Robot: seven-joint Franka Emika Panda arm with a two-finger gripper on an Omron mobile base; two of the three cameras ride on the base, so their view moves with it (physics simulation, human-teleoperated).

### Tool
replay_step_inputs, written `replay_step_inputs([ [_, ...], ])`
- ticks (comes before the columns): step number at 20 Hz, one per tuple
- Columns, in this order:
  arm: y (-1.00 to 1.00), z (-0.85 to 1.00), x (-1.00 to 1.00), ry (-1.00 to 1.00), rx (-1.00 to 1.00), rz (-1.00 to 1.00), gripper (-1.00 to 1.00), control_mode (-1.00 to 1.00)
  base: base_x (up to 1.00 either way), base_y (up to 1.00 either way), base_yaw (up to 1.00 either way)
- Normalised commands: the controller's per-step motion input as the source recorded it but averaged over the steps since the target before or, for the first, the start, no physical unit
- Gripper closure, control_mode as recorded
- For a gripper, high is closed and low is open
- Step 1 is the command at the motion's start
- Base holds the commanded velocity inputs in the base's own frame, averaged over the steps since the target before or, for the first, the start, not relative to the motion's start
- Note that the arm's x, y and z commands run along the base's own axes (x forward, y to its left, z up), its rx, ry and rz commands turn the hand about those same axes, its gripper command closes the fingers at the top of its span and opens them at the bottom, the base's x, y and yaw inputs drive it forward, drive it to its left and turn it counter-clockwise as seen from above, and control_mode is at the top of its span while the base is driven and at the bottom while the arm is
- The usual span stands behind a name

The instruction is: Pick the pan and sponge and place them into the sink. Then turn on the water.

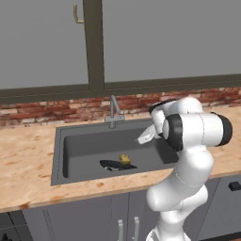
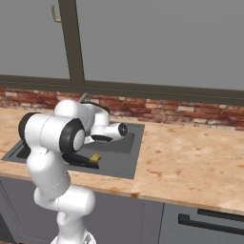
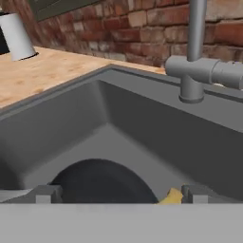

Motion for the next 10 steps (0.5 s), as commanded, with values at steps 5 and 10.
replay_step_inputs([
  [5, -0.07, 0.05, -0.17, -0.17, 0.17, -0.02, -1.0, -1.0, 0.0, 0.0, 0.0],
  [10, -0.04, 0.01, -0.06, -0.23, 0.12, -0.02, -1.0, -1.0, 0.0, 0.0, 0.0],
])
